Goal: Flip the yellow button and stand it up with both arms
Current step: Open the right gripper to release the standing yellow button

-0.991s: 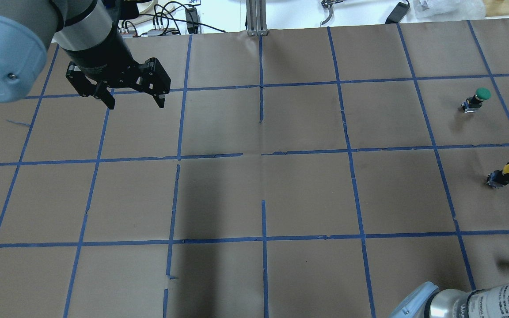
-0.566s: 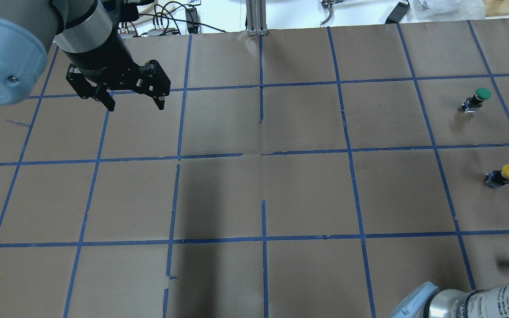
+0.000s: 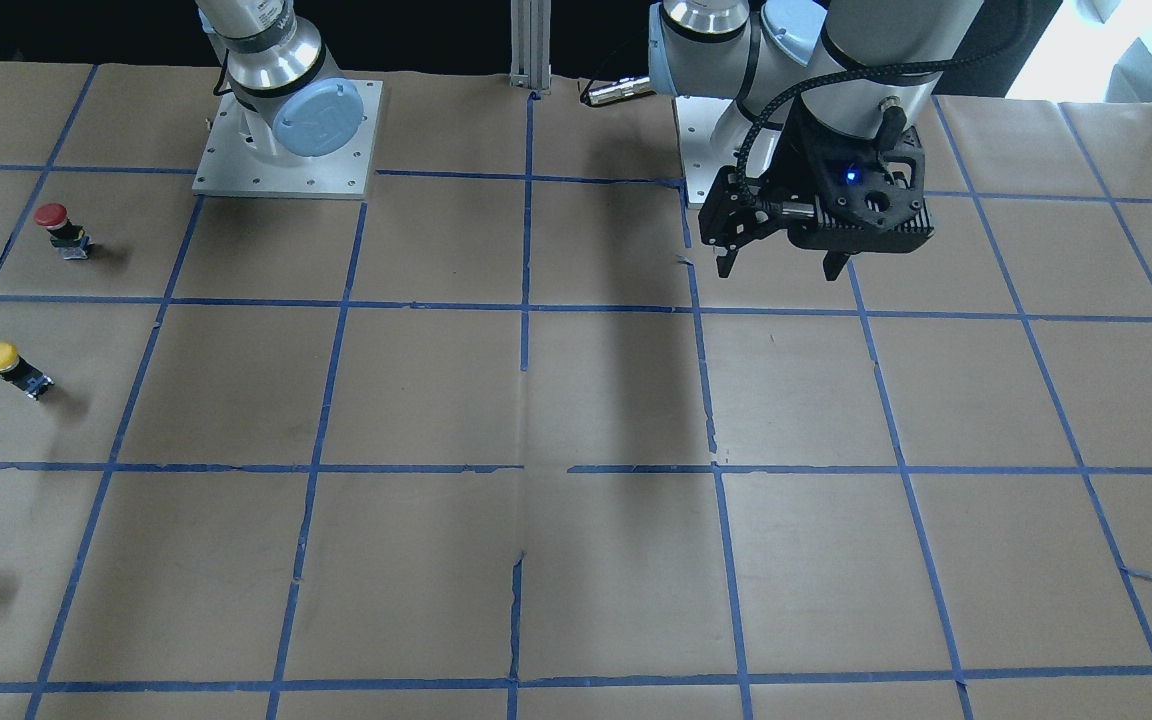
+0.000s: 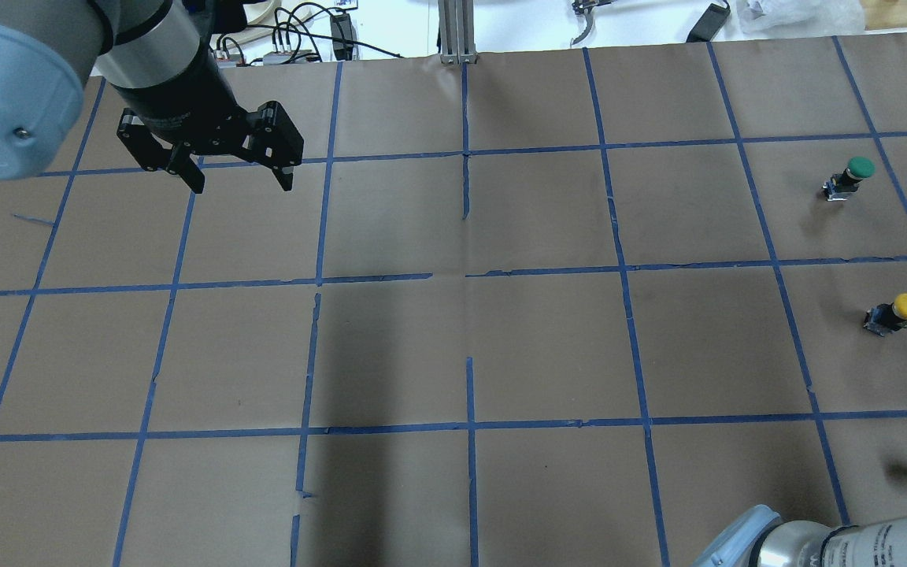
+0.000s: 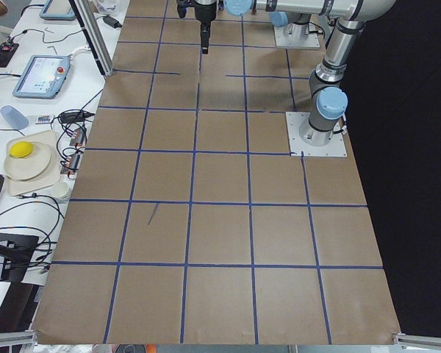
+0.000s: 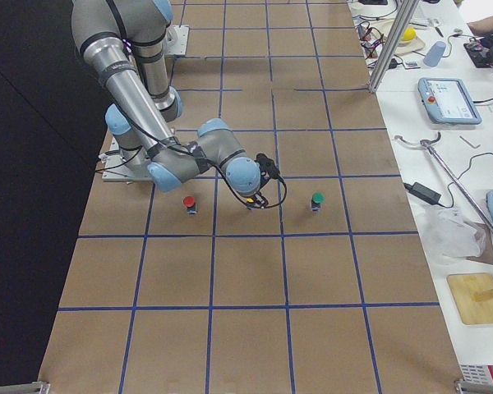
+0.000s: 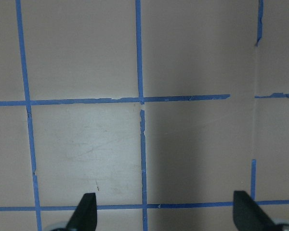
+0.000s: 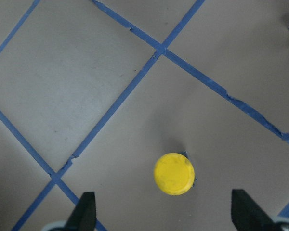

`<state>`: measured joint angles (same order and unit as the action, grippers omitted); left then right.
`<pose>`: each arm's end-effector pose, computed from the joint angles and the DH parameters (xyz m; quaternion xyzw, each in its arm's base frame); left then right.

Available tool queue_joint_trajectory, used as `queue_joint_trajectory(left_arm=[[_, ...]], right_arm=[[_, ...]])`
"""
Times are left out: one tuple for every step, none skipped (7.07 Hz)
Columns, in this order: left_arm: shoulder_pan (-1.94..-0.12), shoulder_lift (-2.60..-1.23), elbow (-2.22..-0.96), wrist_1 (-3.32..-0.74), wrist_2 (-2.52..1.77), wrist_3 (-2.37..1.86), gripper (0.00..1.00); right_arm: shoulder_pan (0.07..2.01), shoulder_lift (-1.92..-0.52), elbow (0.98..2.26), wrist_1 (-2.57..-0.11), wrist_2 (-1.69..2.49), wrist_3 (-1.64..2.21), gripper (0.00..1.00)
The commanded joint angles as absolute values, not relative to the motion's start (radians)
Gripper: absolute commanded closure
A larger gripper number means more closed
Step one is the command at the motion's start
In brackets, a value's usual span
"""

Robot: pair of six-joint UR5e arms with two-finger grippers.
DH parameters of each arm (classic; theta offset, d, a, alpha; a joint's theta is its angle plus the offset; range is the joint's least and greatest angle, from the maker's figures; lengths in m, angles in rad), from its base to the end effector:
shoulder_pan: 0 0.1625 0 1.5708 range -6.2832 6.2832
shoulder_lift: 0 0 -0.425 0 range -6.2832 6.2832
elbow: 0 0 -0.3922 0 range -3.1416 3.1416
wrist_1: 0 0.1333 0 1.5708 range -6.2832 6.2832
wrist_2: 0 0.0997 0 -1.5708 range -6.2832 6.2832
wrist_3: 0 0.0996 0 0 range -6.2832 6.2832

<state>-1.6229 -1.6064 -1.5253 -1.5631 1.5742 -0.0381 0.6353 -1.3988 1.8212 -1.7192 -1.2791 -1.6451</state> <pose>-0.1593 -0.5011 0.4933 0.0070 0.9999 -0.0089 0.0013 -0.3069 -0.4274 0.3016 -0.3219 0.9260 -0.1009 0.1697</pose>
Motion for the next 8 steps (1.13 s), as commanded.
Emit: queue_joint_trajectory(left_arm=[[-1.623, -1.606, -1.525, -1.563, 1.574, -0.037, 0.0], [-1.623, -1.609, -1.522, -1.563, 1.574, -0.038, 0.0], [-1.623, -1.605, -1.526, -1.563, 1.574, -0.038, 0.0], [-1.623, -1.603, -1.529, -1.563, 1.574, -0.037, 0.0], [-1.623, -1.601, -1.532, -1.563, 1.574, -0.038, 0.0], [-1.623, -1.601, -1.532, -1.563, 1.572, -0.038, 0.0], [-1.623, -1.601, -1.534, -1.563, 1.572, -0.037, 0.0], [-1.623, -1.6, -1.537, -1.563, 1.574, -0.038, 0.0]], right_arm=[[0.685, -1.529, 1.821, -1.635, -1.314, -1.501, 0.0], [0.756, -1.616, 1.819, -1.634, -1.375, -1.364, 0.0], [0.84, -1.714, 1.822, -1.631, -1.418, -1.147, 0.0], [0.936, -1.788, 1.819, -1.579, -1.448, -0.877, 0.0], [1.015, -1.824, 1.813, -1.566, -1.457, -0.648, 0.0], [1.067, -1.824, 1.799, -1.566, -1.465, -0.518, 0.0], [1.101, -1.824, 1.795, -1.548, -1.466, -0.417, 0.0], [1.155, -1.825, 1.792, -1.549, -1.471, -0.366, 0.0]])
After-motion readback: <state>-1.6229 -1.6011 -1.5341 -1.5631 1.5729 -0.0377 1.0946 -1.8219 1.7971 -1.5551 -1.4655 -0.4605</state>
